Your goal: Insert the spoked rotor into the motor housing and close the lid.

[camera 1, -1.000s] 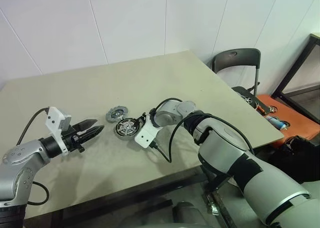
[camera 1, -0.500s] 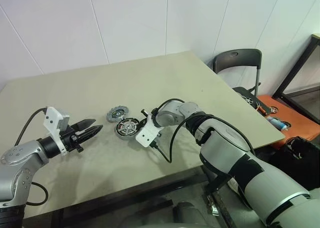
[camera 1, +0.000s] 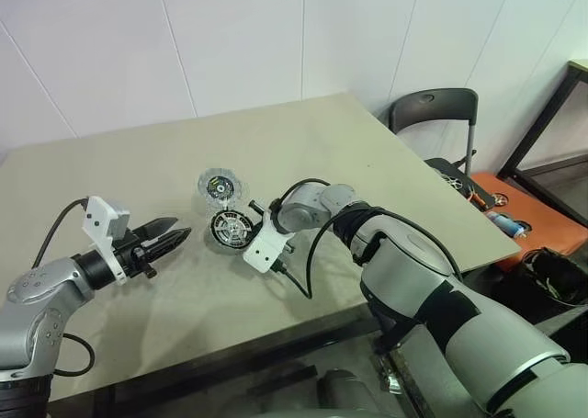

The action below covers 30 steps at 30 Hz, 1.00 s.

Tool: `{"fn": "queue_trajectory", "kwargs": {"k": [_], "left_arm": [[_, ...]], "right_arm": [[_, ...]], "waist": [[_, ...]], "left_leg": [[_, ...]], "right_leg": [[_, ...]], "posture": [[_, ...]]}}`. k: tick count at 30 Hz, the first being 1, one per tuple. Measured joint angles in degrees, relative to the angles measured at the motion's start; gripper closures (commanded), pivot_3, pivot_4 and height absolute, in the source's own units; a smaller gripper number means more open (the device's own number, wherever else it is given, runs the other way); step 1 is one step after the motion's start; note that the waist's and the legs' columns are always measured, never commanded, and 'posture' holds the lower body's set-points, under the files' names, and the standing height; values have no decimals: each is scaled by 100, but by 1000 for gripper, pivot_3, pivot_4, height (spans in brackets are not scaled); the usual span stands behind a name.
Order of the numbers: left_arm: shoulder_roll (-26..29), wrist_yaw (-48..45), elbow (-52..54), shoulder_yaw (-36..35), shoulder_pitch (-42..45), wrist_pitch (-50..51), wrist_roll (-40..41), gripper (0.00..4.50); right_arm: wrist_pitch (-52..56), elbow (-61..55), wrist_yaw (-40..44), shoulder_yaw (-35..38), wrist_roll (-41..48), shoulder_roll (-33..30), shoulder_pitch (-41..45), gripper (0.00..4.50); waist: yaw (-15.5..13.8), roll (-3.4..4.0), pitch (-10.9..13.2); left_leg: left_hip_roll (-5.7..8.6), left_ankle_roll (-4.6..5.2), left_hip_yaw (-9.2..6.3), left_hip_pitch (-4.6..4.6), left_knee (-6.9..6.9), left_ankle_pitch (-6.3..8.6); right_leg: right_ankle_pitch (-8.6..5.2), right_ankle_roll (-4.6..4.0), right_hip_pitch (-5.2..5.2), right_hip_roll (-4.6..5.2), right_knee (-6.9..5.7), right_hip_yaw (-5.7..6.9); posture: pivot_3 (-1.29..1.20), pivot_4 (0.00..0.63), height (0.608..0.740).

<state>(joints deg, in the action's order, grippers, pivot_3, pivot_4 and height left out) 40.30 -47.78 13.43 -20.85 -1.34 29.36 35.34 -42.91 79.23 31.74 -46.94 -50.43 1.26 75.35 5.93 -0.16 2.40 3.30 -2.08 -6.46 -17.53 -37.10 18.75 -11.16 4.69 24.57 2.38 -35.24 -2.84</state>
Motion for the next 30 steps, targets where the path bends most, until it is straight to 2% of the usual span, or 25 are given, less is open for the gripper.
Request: {"fn": "queue_trajectory", "kwargs": {"k": [8,13,19,23,30], "left_arm": [[-77,30,-131,175,200,-30,-67,2457],[-156,2,-319,311,392,-136,-116,2457],[-232,-70,-634,602,654,-211,-241,2457],[-261,-113,-775,721,908,-264,-287,2457],[-274,-196,-903,866,1051,-279,-358,2457]], "right_arm": [[-49,-9,1329,188,351,-16,239,4364],[59,-28,3306,873,1199,-179,236,4364],[369,-312,4776,1245,1786,-530,79,4364],[673,-556,5204,1324,1991,-653,-92,4364],[1589,-643,5143,1411,2083,-429,-204,4364]], "waist": [[-45,0,0],[-44,0,0],[-43,-1,0],[-49,-1,0],[-32,-10,-7]], "left_leg": [[2,0,-3,-5,0,0],[2,0,-8,-7,-2,0],[2,-1,-10,-7,-3,0],[2,-1,-10,-7,-5,0],[0,-1,-9,8,-8,0]], "right_leg": [[0,2,-1,7,6,4],[0,2,-3,10,9,8],[0,2,-3,10,6,11],[1,3,-3,13,6,11],[1,2,-14,10,-3,10]], "posture": [[0,0,740],[0,0,740],[0,0,740],[0,0,740],[0,0,740]]}}
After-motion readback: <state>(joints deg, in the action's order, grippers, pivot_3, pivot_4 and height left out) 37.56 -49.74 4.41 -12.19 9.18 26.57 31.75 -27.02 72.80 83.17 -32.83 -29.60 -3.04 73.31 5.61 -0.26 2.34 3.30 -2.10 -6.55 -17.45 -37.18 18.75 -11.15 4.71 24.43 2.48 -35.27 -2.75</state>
